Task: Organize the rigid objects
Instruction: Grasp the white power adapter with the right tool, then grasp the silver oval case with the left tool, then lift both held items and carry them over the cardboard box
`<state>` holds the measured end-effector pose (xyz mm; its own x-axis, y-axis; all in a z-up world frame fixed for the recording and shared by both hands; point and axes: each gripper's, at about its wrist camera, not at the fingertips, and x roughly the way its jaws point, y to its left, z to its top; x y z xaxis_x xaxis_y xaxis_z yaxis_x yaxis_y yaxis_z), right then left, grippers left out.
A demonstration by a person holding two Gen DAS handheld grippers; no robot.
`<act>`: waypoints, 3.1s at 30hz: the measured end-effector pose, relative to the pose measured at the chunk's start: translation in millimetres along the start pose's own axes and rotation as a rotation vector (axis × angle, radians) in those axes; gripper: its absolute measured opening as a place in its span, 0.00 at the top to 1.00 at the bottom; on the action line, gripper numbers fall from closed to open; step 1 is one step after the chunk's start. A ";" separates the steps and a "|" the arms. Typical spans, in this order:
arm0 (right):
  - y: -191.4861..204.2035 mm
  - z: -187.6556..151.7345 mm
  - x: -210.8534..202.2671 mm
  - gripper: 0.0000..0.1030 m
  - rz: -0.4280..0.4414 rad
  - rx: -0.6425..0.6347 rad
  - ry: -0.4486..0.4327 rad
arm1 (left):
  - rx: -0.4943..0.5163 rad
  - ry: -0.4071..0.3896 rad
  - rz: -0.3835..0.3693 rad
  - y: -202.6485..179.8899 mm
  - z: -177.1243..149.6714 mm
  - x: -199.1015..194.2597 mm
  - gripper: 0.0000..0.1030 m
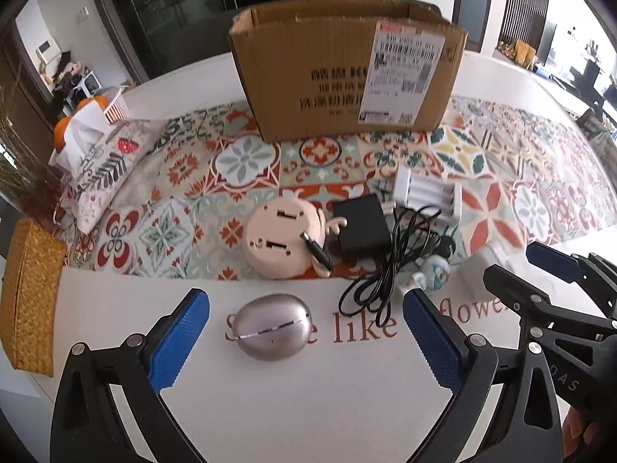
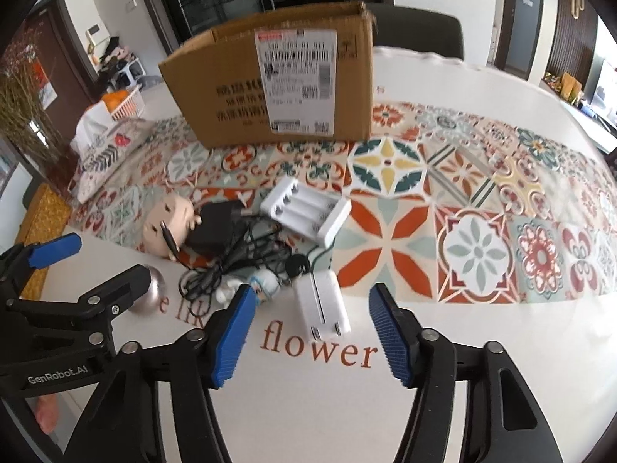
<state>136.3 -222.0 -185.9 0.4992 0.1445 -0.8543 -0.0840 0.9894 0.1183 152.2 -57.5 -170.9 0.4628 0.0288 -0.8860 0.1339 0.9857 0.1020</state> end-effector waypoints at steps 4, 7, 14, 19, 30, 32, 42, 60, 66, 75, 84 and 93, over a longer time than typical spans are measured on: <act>-1.7 -4.1 12.9 0.46 -0.002 -0.017 0.026 | -0.006 0.027 0.011 -1.7 -4.4 10.5 0.01; -4.2 -5.7 21.8 0.52 0.007 -0.021 0.047 | -0.008 0.042 0.014 -3.4 -7.0 17.0 0.01; -7.1 -9.2 38.4 0.63 0.018 -0.030 0.071 | -0.016 0.056 0.027 -4.3 -10.5 26.8 0.01; -7.2 -10.4 44.8 0.67 0.015 -0.034 0.067 | -0.018 0.060 0.029 -4.6 -12.4 29.1 0.01; 0.9 -11.5 25.9 0.69 -0.012 -0.032 0.020 | -0.031 0.017 -0.023 5.4 -18.2 17.0 0.01; 6.0 -10.5 15.8 0.69 -0.012 -0.029 -0.002 | -0.040 0.004 -0.046 10.2 -20.8 11.3 0.01; 37.0 -18.6 -3.8 0.70 0.009 -0.059 -0.034 | -0.083 -0.046 -0.068 31.7 -36.9 2.1 0.01; 52.5 -32.8 29.0 0.70 -0.033 -0.046 0.038 | -0.117 -0.037 -0.065 38.9 -47.3 60.1 0.22; 54.7 -32.1 32.4 0.70 -0.042 -0.053 0.045 | -0.125 -0.047 -0.074 39.7 -46.8 63.2 0.33; 57.3 -34.9 32.3 0.70 -0.031 -0.063 0.047 | -0.089 -0.072 -0.071 39.6 -50.5 57.4 0.37; 56.0 -35.7 20.8 0.70 -0.021 -0.060 0.031 | -0.089 -0.113 -0.084 43.3 -49.6 36.5 0.37; 56.8 -25.1 -0.8 0.70 -0.016 -0.059 -0.017 | -0.085 -0.170 -0.090 46.5 -36.3 3.5 0.37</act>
<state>109.5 -166.2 -191.2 0.5158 0.1291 -0.8469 -0.1257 0.9893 0.0742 128.2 -5.5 -185.7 0.5942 -0.0812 -0.8002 0.1099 0.9938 -0.0193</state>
